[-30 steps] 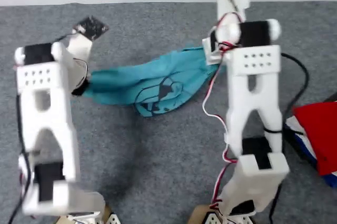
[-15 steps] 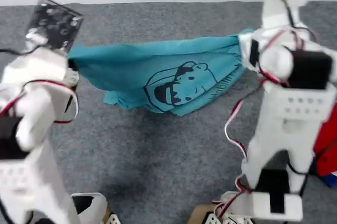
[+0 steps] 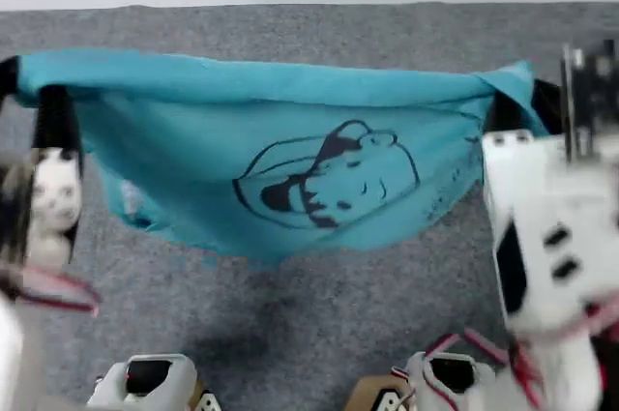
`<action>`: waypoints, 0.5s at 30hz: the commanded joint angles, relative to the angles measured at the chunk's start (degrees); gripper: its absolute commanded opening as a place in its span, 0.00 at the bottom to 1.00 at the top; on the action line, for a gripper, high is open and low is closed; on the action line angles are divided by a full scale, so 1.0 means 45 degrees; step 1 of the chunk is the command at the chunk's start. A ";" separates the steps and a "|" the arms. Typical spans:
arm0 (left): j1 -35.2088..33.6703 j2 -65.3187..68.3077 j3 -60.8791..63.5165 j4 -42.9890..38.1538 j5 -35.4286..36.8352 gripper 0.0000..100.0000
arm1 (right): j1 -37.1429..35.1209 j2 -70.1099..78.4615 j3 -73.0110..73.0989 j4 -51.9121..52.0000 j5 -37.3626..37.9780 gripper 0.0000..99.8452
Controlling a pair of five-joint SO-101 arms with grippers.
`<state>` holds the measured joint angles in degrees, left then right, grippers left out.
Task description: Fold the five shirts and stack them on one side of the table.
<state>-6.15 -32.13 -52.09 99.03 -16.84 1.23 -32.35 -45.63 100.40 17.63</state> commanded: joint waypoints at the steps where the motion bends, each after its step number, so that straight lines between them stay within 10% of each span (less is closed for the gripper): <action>1: -0.0117 -0.0137 -0.1651 -0.0254 0.0039 0.00 | 0.0420 -0.0576 -0.0117 0.0361 0.0391 0.01; 15: -0.0098 -0.0430 0.0557 -0.1270 0.0039 0.00 | 0.1924 -0.0576 -0.0117 0.0420 0.0410 0.01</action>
<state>-6.15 -32.57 -50.24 96.31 -16.84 8.62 -35.25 -45.71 100.40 18.86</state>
